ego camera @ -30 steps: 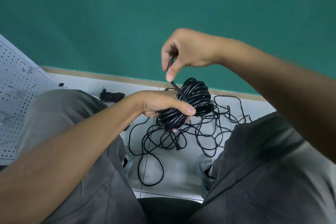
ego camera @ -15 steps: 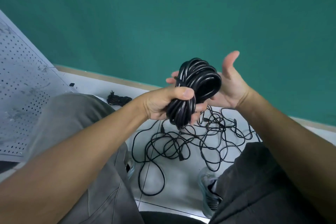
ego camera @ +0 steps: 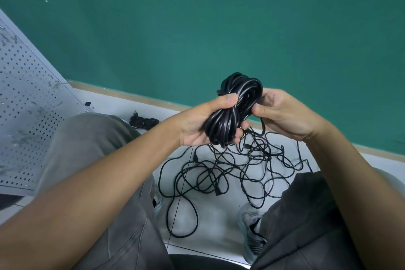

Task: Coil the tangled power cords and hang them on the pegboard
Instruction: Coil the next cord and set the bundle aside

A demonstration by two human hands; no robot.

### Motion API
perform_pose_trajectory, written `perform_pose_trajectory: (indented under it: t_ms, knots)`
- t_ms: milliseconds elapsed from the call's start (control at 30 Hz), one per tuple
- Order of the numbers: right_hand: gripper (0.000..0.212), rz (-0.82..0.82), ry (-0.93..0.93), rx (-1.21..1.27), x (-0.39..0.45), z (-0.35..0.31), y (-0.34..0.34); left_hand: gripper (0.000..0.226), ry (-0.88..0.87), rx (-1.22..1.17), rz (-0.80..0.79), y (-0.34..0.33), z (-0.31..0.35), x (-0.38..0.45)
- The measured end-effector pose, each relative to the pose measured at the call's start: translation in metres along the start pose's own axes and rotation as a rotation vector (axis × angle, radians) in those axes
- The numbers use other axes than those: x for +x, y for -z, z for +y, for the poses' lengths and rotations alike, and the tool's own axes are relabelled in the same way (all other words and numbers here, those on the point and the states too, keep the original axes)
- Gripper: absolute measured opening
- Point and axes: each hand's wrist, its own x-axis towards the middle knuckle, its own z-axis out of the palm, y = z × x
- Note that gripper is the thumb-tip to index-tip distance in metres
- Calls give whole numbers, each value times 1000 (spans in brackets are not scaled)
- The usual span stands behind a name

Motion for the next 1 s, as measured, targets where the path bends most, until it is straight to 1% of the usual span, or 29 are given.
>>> perform_pose_trajectory:
  t_ms: [67,100,133,167,233,267,300,333,367,433,500,700,800,833,900,967,1000]
  knots:
    - [33,51,8,14,0,1,-3,93,-39,25,95,-2,3,1]
    - [26,75,9,34,-1,2,-6,104,-54,36,150,-4,4,1]
    - [24,102,10,47,-1,2,-8,113,-60,52,209,-5,5,2]
    - [26,132,13,52,-1,4,-9,110,-68,78,260,-5,5,3]
    - [36,179,17,44,0,5,-11,79,-83,157,334,-7,6,2]
    - [39,201,17,31,1,6,-12,68,-79,191,359,-8,7,2]
    - [40,222,19,18,2,8,-12,63,-73,216,375,-9,8,1]
    - [40,249,19,8,2,10,-13,63,-65,226,385,-9,9,2]
    - [39,281,18,2,3,11,-14,68,-55,233,393,-8,9,2]
    - [35,335,14,-20,3,14,-16,82,-36,255,410,-5,9,2]
    - [30,369,15,-69,4,14,-20,85,-38,260,430,-3,9,3]
    - [13,515,-11,-202,3,16,-29,65,-101,177,495,-7,4,5]
    - [9,544,-85,-198,-4,14,-29,46,-123,195,533,-7,3,6]
    - [12,554,-109,-185,-8,13,-28,42,-132,192,545,-5,3,5]
    - [12,548,-144,-206,-14,11,-26,36,-140,184,566,-1,6,5]
    - [11,507,-158,-292,-19,10,-26,29,-129,163,585,1,7,6]
    - [14,480,-161,-332,-21,9,-27,27,-118,151,600,3,6,7]
